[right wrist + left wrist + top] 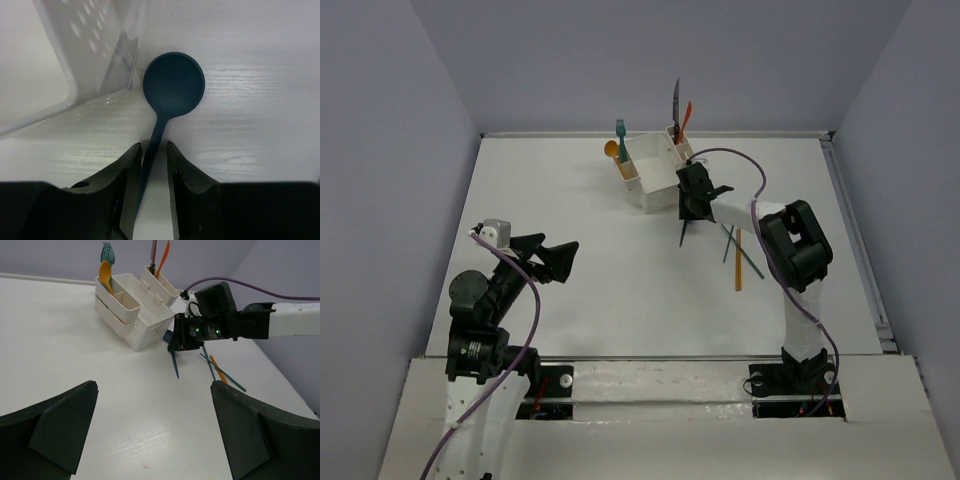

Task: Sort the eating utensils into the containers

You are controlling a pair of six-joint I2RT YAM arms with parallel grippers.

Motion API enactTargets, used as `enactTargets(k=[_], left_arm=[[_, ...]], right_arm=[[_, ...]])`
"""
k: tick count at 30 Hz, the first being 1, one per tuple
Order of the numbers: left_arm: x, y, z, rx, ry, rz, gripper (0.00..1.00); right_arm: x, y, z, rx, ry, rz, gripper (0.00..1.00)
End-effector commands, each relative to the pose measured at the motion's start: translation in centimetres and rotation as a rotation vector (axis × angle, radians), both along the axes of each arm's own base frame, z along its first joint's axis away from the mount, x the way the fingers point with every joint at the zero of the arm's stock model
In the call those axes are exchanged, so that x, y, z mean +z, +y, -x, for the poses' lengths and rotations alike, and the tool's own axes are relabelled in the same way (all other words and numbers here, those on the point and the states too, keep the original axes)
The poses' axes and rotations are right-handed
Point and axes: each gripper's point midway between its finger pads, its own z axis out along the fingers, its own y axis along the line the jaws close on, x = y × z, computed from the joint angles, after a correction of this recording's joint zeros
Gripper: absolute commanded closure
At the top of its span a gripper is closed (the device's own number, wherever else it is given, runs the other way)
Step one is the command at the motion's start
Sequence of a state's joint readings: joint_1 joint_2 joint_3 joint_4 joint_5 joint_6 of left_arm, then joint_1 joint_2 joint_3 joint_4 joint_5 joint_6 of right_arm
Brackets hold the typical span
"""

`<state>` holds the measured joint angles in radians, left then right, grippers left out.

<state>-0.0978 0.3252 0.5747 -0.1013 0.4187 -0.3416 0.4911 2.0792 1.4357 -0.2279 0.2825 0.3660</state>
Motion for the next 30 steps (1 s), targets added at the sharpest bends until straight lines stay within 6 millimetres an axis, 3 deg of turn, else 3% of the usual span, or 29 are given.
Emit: enactTargets(k=[1,4,6,7,9,10,11,13,14,15,19,23,24,25,26,28,29,30], left_arm=[[0.7,-0.2,-0.3,-0.012,-0.041,-0.004,0.01],[0.7,-0.2,-0.2,-0.015,-0.04,-0.005,0.01],[0.9,-0.2,-0.1,-0.015,-0.047,-0.003,0.01],[0.8,-0.2,-0.1,-0.015,-0.047,-0.003,0.01],[1.0,-0.2,-0.1,-0.015,-0.051,-0.003,0.01],[0.9,-0.2,0.0,-0.017,-0.051,-0.003,0.01],[1.0,-0.2,0.1,-0.017,-0.057,-0.002,0.01],[1.0,-0.2,0.1,-0.019,-0.057,-0.001,0.01],[1.0,-0.2,0.1,-0.019,-0.055,-0.001,0.01],[1.0,-0.2,0.1,-0.019,-0.057,-0.001,0.01],[0.9,-0.2,0.0,-0.017,-0.048,0.0,0.01],[0.9,-0.1,0.0,-0.008,-0.05,0.0,0.01],[0.9,-0.1,0.0,-0.006,-0.05,0.0,0.01],[1.0,-0.1,0.0,-0.006,-0.051,-0.001,0.01],[0.9,-0.1,0.0,-0.009,-0.049,-0.001,0.01],[0.9,-0.1,0.0,-0.009,-0.051,-0.002,0.01],[0.9,-0.1,0.0,-0.011,-0.049,-0.001,0.01],[0.9,-0.2,0.0,-0.012,-0.048,-0.001,0.01]], right_arm=[[0.4,-0.6,-0.8,-0.018,-0.009,0.035,0.73],[0.4,-1.1,-0.4,-0.027,-0.014,0.048,0.83],[0.3,-1.7,0.2,-0.03,-0.009,0.066,0.98],[-0.2,-2.0,0.5,-0.032,0.0,0.076,1.0],[1.1,-2.2,0.6,-0.036,-0.04,0.065,1.0],[0.3,-2.8,1.9,-0.031,-0.028,0.068,1.0],[3.1,-2.9,1.9,-0.038,-0.096,0.029,1.0],[4.3,-3.4,3.0,-0.045,-0.135,0.004,1.0],[7.1,-3.5,3.2,-0.047,-0.191,-0.024,1.0],[8.5,-3.5,3.2,-0.045,-0.227,-0.043,1.0],[15.0,-1.7,3.4,0.045,-0.378,-0.179,1.0],[21.0,2.4,2.7,0.169,-0.539,-0.336,1.0],[23.4,3.9,2.3,0.199,-0.604,-0.38,1.0],[23.6,5.1,2.0,0.228,-0.617,-0.396,1.0],[26.3,6.6,1.6,0.262,-0.696,-0.427,1.0],[28.1,8.3,1.1,0.299,-0.755,-0.443,1.0],[27.8,9.3,0.6,0.323,-0.775,-0.429,1.0],[30.1,10.5,0.7,0.351,-0.865,-0.464,1.0]])
